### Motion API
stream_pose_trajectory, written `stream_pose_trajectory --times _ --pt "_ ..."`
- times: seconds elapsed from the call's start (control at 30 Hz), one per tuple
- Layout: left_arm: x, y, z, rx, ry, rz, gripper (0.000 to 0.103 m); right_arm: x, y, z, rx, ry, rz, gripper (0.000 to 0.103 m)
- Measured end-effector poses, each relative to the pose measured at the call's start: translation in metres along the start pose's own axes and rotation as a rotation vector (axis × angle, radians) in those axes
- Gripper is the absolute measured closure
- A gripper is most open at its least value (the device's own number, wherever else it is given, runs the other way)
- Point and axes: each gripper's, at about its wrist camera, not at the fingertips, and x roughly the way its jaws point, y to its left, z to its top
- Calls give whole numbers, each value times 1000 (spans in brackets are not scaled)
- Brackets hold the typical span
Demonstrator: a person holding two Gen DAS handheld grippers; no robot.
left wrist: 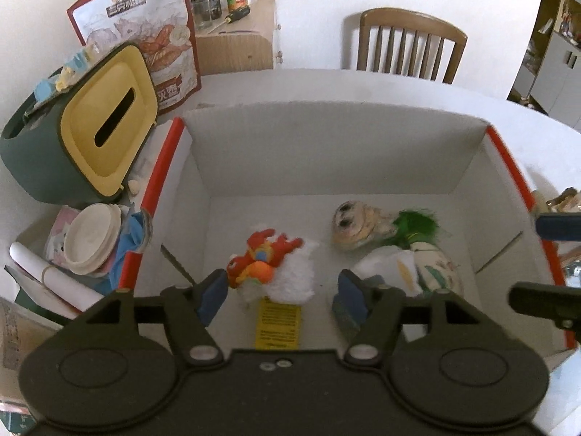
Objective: Organize objects
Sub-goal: 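Open both tools to drop the plush and keychain into the box, then move both tools back over the table toward the silver chip bag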
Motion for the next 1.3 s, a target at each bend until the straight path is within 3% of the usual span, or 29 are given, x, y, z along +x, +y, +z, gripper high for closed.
stream_pose_trajectory --times 0.3,0.37,0.73,0.93,1.3 --pt "-39 -15 1 9 -81 -47 30 -59 -11 -15 87 -84 -26 44" --pt "-48 -21 0 13 -101 -63 29 -71 -12 -21 101 -97 -41 40" --pt "-91 -65 -13 60 -165 -134 22 -129 -26 -63 191 -163 -71 35" --pt "-102 -99 -18 70 -174 -165 19 -160 -60 -98 234 -175 -99 33" --pt "-101 -170 -24 105 -162 -188 2 -191 -132 -153 325 -174 -167 32"
